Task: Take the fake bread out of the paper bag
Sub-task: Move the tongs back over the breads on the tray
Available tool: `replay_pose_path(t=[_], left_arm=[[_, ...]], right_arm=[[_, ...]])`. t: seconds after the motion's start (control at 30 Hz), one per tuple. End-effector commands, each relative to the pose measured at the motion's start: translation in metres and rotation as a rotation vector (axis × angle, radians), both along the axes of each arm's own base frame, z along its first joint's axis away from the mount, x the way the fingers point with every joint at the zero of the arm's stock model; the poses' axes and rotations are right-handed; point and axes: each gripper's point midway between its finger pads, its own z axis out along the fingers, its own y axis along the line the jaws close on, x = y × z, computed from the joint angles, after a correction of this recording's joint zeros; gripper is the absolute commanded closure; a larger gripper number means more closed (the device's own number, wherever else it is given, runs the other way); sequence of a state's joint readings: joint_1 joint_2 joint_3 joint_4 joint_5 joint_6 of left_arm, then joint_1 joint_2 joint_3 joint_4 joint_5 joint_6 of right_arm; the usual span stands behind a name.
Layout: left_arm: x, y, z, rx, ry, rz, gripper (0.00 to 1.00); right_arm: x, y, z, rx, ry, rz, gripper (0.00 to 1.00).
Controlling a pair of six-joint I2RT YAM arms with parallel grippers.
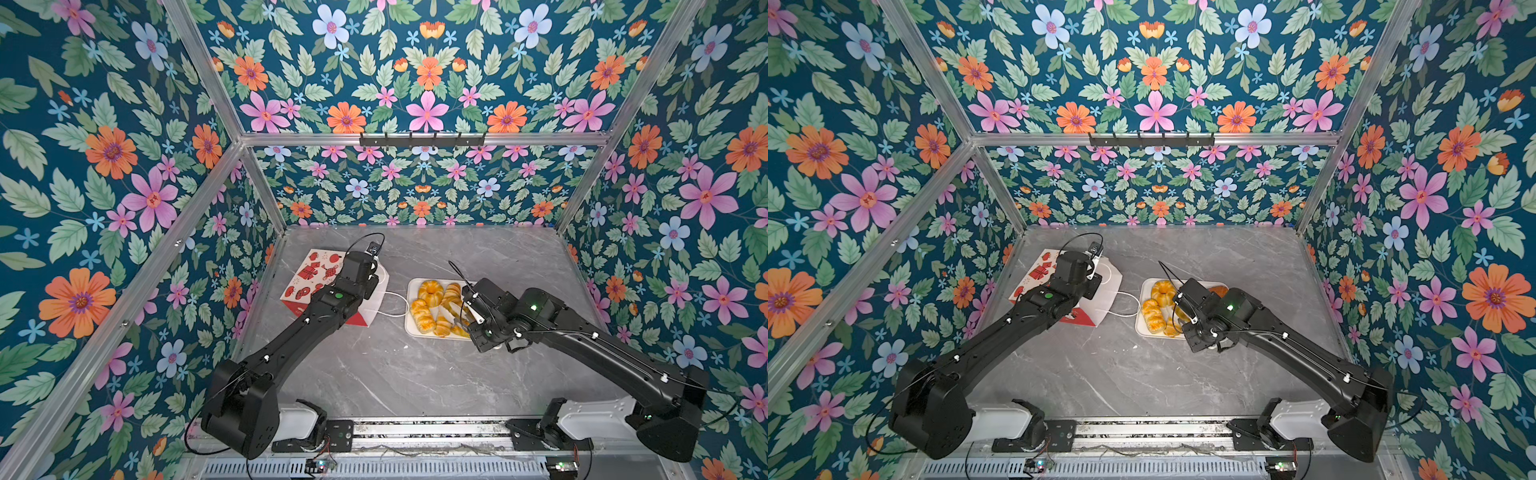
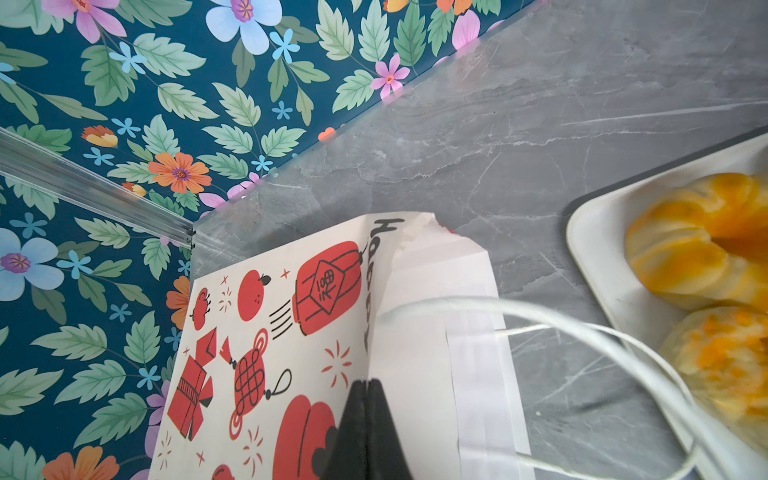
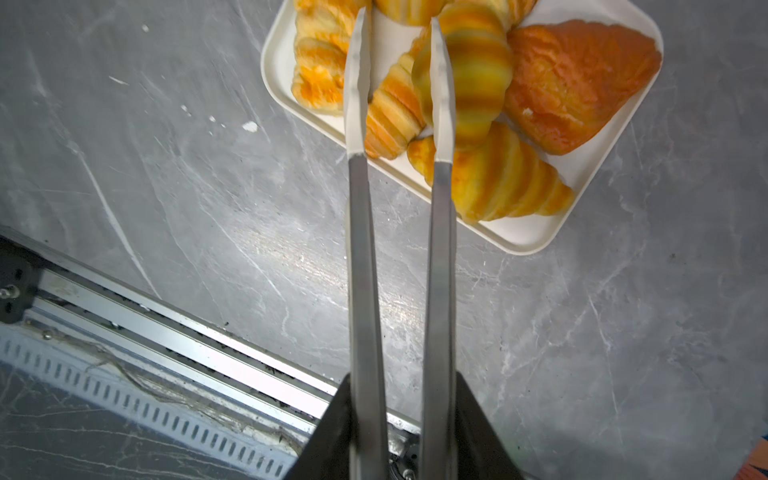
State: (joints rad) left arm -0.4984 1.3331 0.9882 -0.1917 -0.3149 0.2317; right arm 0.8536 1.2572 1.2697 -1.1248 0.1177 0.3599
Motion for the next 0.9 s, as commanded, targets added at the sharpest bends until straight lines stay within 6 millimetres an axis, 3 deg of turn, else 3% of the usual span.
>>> replay_pose_path(t=[0.0,0.17,0.37,0.6,0.87], left_arm=[[0.0,-0.003,0.006,-0.028,-0.016,-0.008,1.0],[0.0,-0.005,0.008,-0.033,-0.021,-0.02,1.0],[-0.005,-0.008,0.017,-0.031,-0.042,-0.061,1.0],[-0.018,-0.021,0.035,-0.057,-0.129,-0.197,1.0],[-0.019,-0.03,0.05,-0.056,-0.209,-0.269,1.0]], right_arm=[[0.014,0.004,0.014,0.05,-0.094,-0.033,0.67],[0.017,0.01,0.015,0.087,-0.109,-0.027,0.68],[0.012,0.053,0.019,0.294,-0.067,0.056,0.7],[0.007,0.125,0.037,0.631,0.023,0.179,0.7],[0.031,0.168,0.022,0.674,0.022,0.234,0.7]])
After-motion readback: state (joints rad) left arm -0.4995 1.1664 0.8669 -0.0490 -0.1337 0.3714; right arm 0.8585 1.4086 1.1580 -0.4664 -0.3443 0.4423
